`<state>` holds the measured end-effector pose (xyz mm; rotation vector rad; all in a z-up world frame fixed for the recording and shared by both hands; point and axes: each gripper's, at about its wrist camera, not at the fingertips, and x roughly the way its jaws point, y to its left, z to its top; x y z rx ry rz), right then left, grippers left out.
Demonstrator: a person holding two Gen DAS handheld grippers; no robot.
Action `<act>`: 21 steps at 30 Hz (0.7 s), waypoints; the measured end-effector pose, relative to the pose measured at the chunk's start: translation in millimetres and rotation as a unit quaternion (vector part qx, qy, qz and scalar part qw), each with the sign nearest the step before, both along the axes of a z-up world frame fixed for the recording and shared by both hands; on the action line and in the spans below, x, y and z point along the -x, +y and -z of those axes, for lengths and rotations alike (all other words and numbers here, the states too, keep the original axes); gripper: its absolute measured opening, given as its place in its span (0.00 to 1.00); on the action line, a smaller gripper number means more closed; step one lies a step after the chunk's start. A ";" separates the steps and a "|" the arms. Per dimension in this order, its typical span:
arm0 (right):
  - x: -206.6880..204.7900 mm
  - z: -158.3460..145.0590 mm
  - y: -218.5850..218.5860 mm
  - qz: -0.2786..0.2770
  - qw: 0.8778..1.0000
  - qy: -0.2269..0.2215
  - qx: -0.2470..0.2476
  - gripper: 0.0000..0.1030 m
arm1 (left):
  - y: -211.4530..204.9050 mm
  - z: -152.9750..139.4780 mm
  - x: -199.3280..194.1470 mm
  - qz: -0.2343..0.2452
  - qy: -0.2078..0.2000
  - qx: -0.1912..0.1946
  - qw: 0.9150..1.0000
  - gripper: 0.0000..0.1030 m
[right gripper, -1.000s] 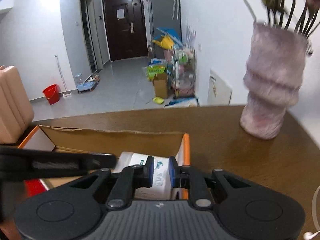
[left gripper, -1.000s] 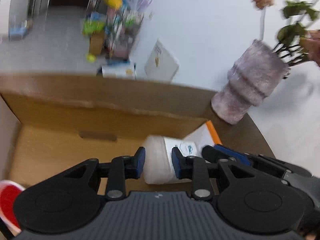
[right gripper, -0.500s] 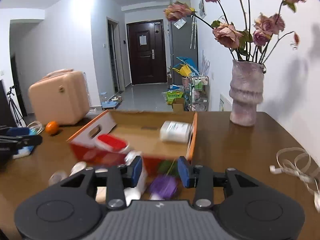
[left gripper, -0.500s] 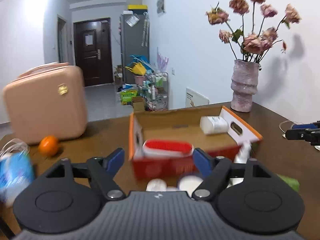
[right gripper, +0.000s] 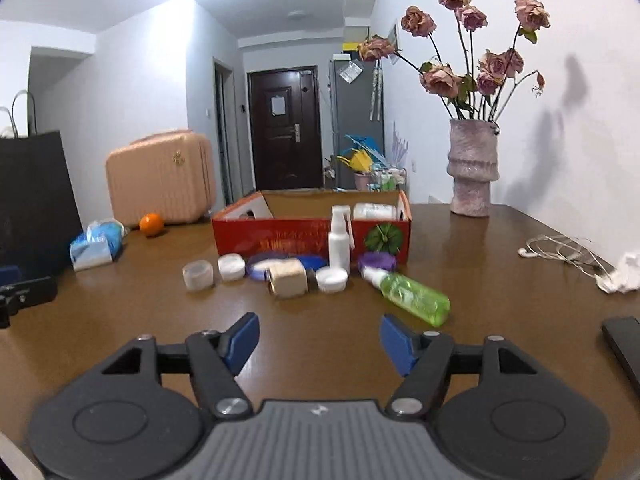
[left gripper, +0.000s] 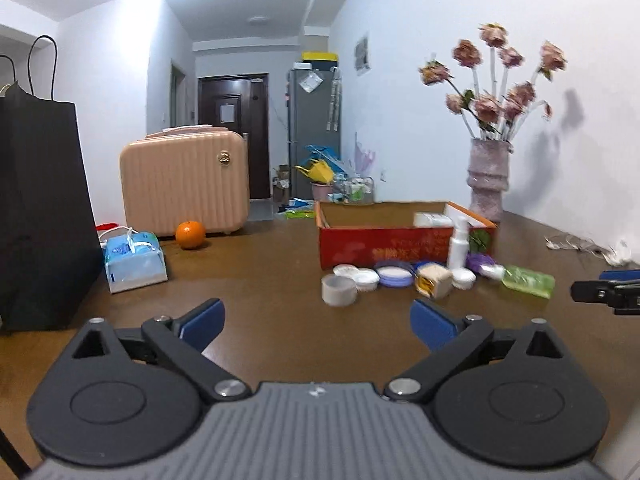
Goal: Organize rigid objects
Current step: 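Withdraw the left tool from the box, then grasp the tape roll with the left tool while the right tool grasps the cream cube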
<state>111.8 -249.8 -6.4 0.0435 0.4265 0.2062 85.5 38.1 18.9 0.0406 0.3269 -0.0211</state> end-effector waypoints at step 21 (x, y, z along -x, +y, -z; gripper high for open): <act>-28.3 15.9 3.2 -0.012 1.000 0.025 0.002 0.64 | -13.2 24.0 -60.9 0.048 0.070 -0.002 0.996 0.96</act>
